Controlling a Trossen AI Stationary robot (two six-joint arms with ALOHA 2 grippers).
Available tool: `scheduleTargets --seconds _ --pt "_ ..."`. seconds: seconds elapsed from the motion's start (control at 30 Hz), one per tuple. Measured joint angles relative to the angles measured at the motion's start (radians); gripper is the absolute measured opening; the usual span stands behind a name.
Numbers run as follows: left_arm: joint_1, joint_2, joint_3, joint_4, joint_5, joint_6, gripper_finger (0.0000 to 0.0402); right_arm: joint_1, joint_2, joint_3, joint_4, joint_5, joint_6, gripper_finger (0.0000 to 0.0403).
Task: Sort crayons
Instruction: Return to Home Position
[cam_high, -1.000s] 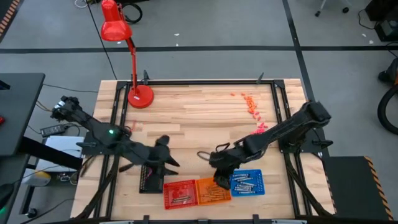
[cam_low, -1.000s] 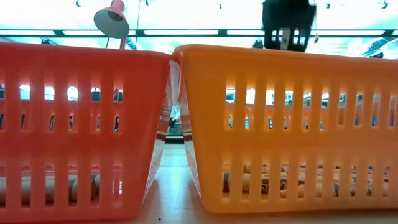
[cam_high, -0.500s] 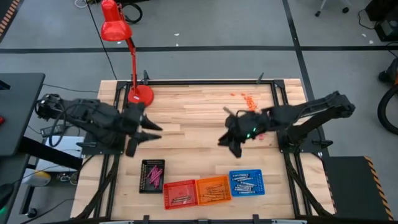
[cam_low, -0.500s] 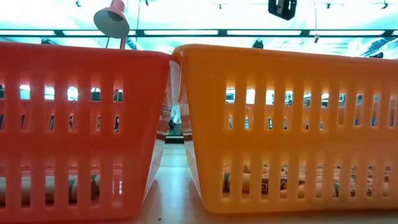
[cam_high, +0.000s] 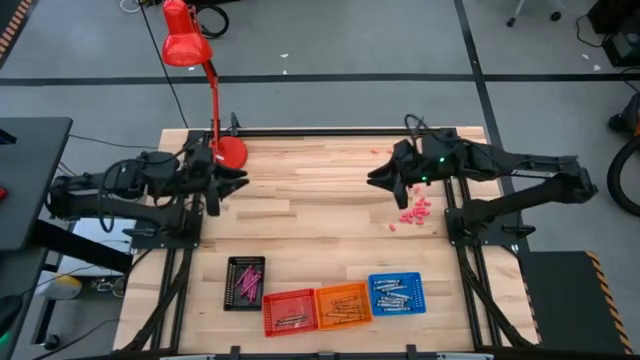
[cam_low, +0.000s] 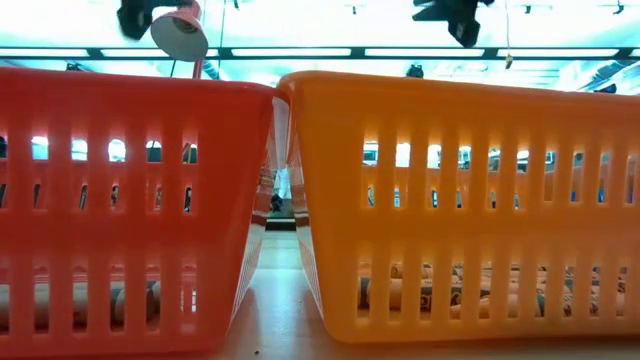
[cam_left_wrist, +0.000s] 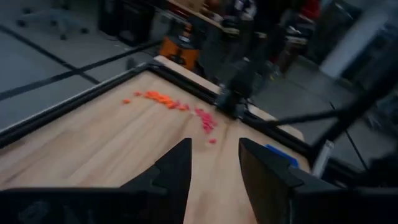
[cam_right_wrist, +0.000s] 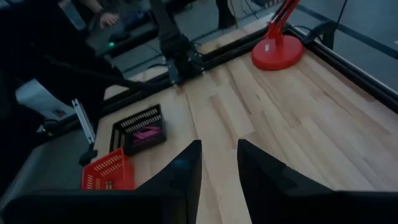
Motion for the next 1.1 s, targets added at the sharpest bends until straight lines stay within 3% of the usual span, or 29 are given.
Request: scheduleTargets --seconds 0.23,0.5,0.77,1.1 --pt "0.107 -0.168 -0.165 0.023 0.001 -0.15 0.0142 -0.107 -0.145 -0.236 0.183 -0.082 0.016 0.0107" --pt "0.188 -0.316 -0.223 0.001 0.0 -0.209 0.0141 -0.155 -0.326 -0.417 0.253 -0.079 0.076 0.0107" --pt "0.264 -0.466 -0.223 -0.097 -0.006 -0.212 0.0141 -0.164 -0.571 -0.513 0.254 0.063 0.147 0.0107" --pt "0.282 -0.5 -0.244 -0.01 -0.029 -0.172 0.0141 -0.164 -0.802 -0.529 0.202 0.222 0.159 0.0107"
